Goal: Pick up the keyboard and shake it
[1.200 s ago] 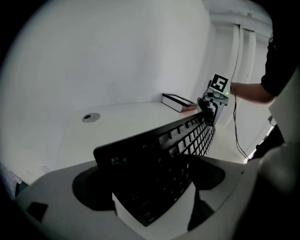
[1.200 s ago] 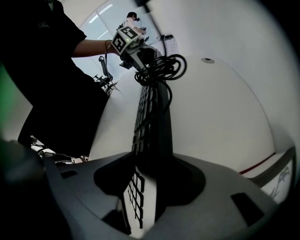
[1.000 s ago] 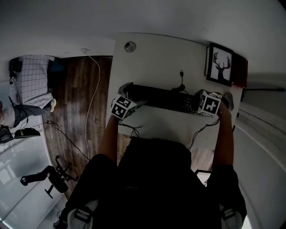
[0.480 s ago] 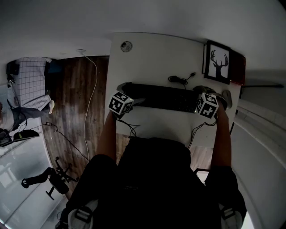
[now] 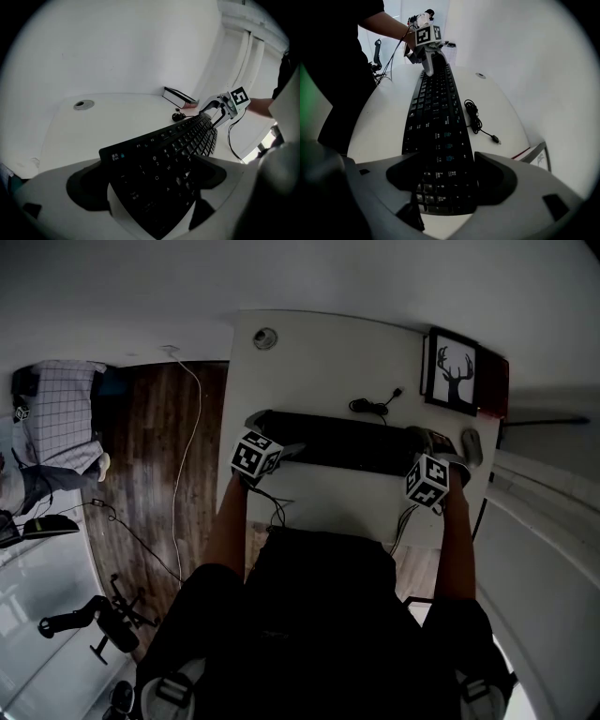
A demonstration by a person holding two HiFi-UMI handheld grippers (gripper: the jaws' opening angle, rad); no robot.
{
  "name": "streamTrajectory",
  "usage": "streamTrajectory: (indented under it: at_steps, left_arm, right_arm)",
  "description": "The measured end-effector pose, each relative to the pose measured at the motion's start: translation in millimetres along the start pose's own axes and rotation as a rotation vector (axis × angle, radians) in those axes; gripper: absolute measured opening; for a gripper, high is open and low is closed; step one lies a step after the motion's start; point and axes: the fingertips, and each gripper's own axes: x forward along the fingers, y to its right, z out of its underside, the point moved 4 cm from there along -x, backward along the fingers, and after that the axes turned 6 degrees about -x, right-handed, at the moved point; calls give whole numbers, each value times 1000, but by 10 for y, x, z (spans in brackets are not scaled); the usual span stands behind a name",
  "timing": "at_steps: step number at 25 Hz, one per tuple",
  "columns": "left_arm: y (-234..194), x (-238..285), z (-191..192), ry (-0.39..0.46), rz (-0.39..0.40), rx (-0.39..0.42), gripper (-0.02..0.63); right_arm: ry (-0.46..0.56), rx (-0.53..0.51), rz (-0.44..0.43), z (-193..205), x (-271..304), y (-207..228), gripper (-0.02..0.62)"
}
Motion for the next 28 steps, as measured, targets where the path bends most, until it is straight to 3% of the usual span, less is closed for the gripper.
streamTrajectory:
  at_steps: [6,8,10,12,16,19,20,22,24,26,28]
  left_arm:
    - [0,-33,12,12,3,2,515]
    - [-18,-66,15,18,-31,20,520]
    - [-13,-117,-28,31,-107,117,534]
    - [43,-138,-81,25,-157,238,534]
    - [133,-131,-134,2,-160,338,522]
    - [279,-177,-139,-15,-194,457,505]
    - [360,-202,-144,-12,-209,501,469]
    - [517,-289,-183,35,-255,544,275]
    - [651,-386,-235,105,-286,534,138]
    - [778,-438,-254,154,-293,521,48]
    - [898,-466,-233,178,-296,518,12]
  right_arm:
    - [-12,58,60,-10,-39,-42,318]
    - [-29,72,94,-18,-37,-86,304]
    - [-53,65,116,0,5,-173,285]
    - [-56,69,137,11,26,-257,211]
    - [-53,134,194,35,14,-297,192]
    - [-83,112,220,12,31,-319,181]
    - [-86,104,231,-17,23,-325,179]
    - [-64,124,256,-139,-27,-309,157]
    - [-26,164,286,-339,-90,-241,134]
    - [8,188,321,-574,-149,-162,113]
    - [44,202,364,-816,-222,-110,77]
